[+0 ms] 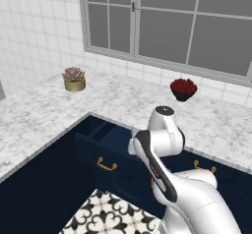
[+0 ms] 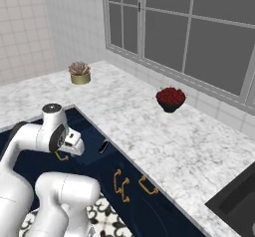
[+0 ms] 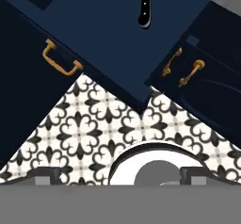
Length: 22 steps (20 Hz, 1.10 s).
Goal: Pick up the knife from the drawer and place it on the cutting board. Then place the meat from the plate to the cutting board.
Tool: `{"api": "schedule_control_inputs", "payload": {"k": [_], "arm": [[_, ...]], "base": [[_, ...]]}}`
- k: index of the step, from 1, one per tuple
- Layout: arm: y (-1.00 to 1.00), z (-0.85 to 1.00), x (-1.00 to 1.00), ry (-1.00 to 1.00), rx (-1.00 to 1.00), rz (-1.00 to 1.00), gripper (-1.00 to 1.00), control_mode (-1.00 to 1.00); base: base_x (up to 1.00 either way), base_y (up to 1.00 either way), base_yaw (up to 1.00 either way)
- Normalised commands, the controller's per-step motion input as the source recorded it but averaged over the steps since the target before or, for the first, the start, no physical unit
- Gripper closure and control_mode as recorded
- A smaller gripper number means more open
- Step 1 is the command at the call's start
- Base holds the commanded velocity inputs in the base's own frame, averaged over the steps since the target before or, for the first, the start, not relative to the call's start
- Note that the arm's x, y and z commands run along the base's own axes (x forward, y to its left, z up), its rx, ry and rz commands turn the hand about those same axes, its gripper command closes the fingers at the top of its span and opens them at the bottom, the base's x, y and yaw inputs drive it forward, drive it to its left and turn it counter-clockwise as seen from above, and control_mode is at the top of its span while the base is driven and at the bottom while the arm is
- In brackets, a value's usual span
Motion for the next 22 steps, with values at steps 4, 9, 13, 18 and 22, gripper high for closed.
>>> {"api": "schedule_control_inputs", "payload": {"k": [4, 9, 13, 18, 22], "arm": [[0.51, 0.0, 0.95, 0.15, 0.0, -0.16, -1.0, -1.0], [0.1, -0.03, 0.79, 0.08, 0.0, -0.06, -1.0, -1.0], [0.0, -0.18, 0.61, 0.06, 0.0, -0.04, -1.0, -1.0], [0.0, -0.31, 0.48, 0.03, 0.0, -0.02, -1.0, -1.0], [0.02, -0.36, 0.44, 0.01, 0.0, -0.02, -1.0, -1.0]], "base": [[0.0, 0.0, 0.0], [0.0, 0.0, 0.0], [0.0, 0.0, 0.0], [0.0, 0.0, 0.0], [0.0, 0.0, 0.0]]}}
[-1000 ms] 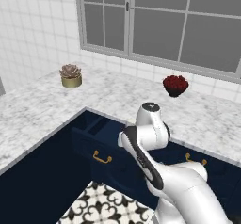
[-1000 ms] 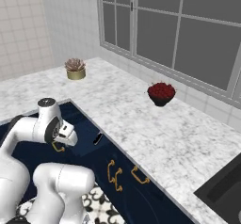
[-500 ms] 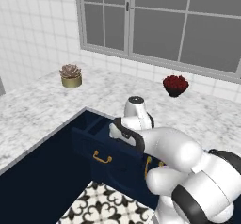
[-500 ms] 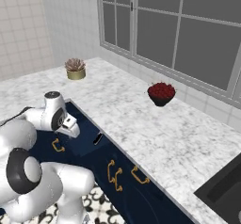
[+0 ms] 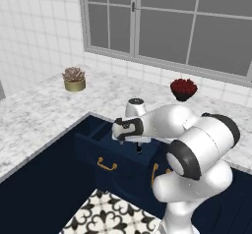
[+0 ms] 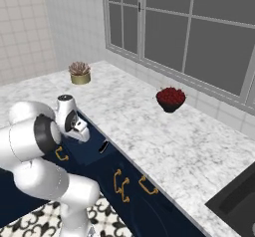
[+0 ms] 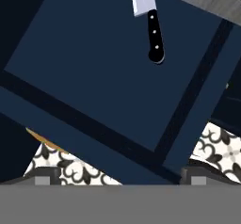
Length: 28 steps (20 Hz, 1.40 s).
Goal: Pick up the knife from the drawer and place it on the cutting board. Then place the meat from the plate to the cutting board.
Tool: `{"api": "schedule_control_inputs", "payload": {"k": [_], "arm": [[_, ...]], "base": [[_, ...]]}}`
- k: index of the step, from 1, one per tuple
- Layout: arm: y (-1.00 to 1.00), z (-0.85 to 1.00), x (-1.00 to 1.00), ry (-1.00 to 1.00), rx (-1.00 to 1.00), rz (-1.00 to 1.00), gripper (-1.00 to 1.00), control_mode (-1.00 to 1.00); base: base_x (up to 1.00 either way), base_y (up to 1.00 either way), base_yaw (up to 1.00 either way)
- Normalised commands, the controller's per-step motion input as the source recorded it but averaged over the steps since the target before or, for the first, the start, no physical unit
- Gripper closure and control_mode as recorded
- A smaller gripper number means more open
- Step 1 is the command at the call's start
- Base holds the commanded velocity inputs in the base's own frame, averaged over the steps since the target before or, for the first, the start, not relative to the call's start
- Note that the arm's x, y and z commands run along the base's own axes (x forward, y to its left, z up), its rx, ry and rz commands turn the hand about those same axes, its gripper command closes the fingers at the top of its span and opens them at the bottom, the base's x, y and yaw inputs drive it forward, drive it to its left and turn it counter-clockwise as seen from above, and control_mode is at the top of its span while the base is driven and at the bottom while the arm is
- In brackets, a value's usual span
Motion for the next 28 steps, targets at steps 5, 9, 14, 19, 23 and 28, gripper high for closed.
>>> {"api": "schedule_control_inputs", "payload": {"k": [5, 9, 14, 19, 23, 28], "arm": [[0.1, -0.51, 0.4, 0.01, 0.0, -0.04, -1.0, -1.0], [0.16, -0.56, 0.38, 0.01, 0.0, -0.07, -1.0, -1.0], [0.13, -0.59, 0.44, 0.02, 0.0, -0.09, -1.0, -1.0], [0.57, -0.63, -0.16, 0.25, -0.05, -0.06, -1.0, -1.0], [0.9, -0.3, -0.95, 0.22, -0.02, 0.0, -1.0, -1.0], [1.0, -0.17, -1.0, 0.12, -0.03, 0.0, -1.0, -1.0]], "base": [[0.0, 0.0, 0.0], [0.0, 0.0, 0.0], [0.0, 0.0, 0.0], [0.0, 0.0, 0.0], [0.0, 0.0, 0.0], [0.0, 0.0, 0.0]]}}
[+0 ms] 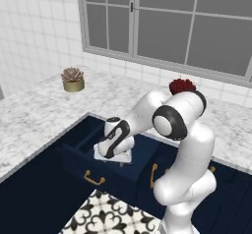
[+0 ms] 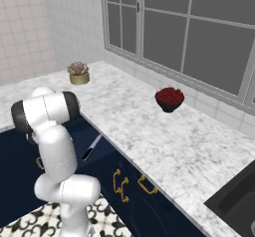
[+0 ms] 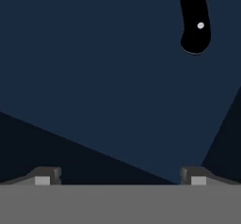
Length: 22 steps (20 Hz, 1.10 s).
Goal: Pick up the knife from the drawer and place it on the cutting board. Then place the meat from the plate to the cutting board.
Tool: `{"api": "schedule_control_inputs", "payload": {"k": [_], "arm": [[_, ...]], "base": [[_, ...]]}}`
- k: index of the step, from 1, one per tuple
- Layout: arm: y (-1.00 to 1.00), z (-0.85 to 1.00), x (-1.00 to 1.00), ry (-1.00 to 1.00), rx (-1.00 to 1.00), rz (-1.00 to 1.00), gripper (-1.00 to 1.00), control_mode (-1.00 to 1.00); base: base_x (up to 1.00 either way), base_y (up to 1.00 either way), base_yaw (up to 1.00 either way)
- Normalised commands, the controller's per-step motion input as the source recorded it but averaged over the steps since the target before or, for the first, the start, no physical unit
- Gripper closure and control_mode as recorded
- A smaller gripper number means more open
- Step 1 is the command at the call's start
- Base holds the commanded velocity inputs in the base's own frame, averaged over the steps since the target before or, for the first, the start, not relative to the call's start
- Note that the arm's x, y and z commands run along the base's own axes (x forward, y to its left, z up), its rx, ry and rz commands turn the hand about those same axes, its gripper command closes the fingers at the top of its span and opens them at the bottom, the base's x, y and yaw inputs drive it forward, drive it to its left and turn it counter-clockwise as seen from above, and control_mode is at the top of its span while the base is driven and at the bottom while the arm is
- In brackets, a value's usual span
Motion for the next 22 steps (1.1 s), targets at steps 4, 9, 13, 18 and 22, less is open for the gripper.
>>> {"api": "schedule_control_inputs", "payload": {"k": [4, 9, 13, 18, 22], "arm": [[0.99, -0.01, -1.0, 0.03, -0.04, 0.0, -1.0, -1.0], [0.58, 0.2, -1.0, 0.0, -0.03, 0.0, -1.0, -1.0], [0.01, 0.68, -0.92, -0.01, 0.0, 0.0, -1.0, -1.0], [-0.14, 0.77, -0.39, -0.07, 0.0, 0.0, -1.0, -1.0], [-0.53, 0.58, 0.06, -0.01, 0.0, 0.0, -1.0, -1.0]], "base": [[0.0, 0.0, 0.0], [0.0, 0.0, 0.0], [0.0, 0.0, 0.0], [0.0, 0.0, 0.0], [0.0, 0.0, 0.0]]}}
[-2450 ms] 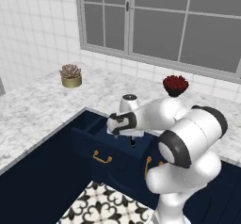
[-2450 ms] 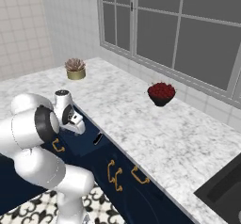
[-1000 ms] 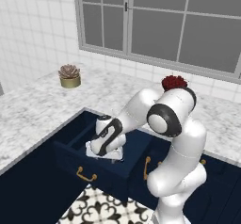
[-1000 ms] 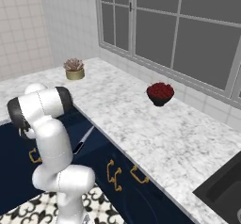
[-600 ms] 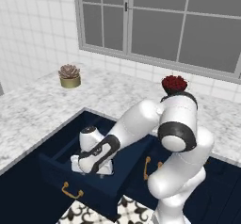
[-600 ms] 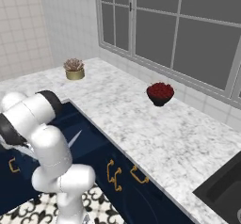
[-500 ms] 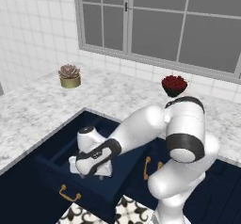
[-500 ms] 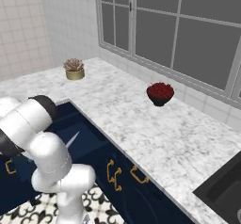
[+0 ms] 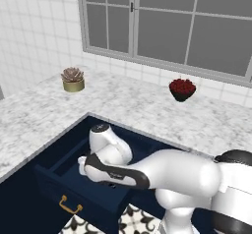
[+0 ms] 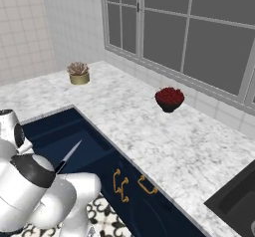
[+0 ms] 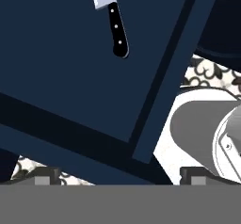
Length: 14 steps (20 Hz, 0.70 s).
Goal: Pick up the knife from the drawer and place it on the cutting board. Then place the meat from the plate to the cutting board.
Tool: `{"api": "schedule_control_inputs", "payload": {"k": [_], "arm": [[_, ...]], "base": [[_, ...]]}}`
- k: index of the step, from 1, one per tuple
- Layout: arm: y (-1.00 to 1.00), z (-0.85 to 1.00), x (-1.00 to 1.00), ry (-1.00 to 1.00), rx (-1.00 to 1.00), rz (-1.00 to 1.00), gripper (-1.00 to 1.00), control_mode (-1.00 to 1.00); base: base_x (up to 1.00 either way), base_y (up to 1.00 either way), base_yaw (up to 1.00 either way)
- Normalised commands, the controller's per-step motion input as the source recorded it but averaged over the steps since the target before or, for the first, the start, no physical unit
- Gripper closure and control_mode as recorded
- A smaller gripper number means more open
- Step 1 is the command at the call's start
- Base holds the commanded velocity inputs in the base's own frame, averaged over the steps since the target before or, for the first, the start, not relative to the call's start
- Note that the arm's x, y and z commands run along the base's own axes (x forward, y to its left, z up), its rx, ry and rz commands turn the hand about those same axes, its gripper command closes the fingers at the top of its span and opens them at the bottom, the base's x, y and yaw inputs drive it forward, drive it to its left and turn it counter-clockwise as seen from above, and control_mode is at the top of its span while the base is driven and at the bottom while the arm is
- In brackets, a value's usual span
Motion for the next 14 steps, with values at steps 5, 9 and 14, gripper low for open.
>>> {"api": "schedule_control_inputs", "payload": {"k": [5, 9, 14], "arm": [[-0.54, 0.09, 0.42, 0.01, 0.0, 0.1, -1.0, -1.0], [-0.22, 0.0, 0.54, 0.13, 0.0, 0.15, -1.0, -1.0], [-0.01, -0.08, 0.44, 0.17, -0.02, 0.21, -1.0, -1.0]], "base": [[0.0, 0.0, 0.0], [0.0, 0.0, 0.0], [0.0, 0.0, 0.0]]}}
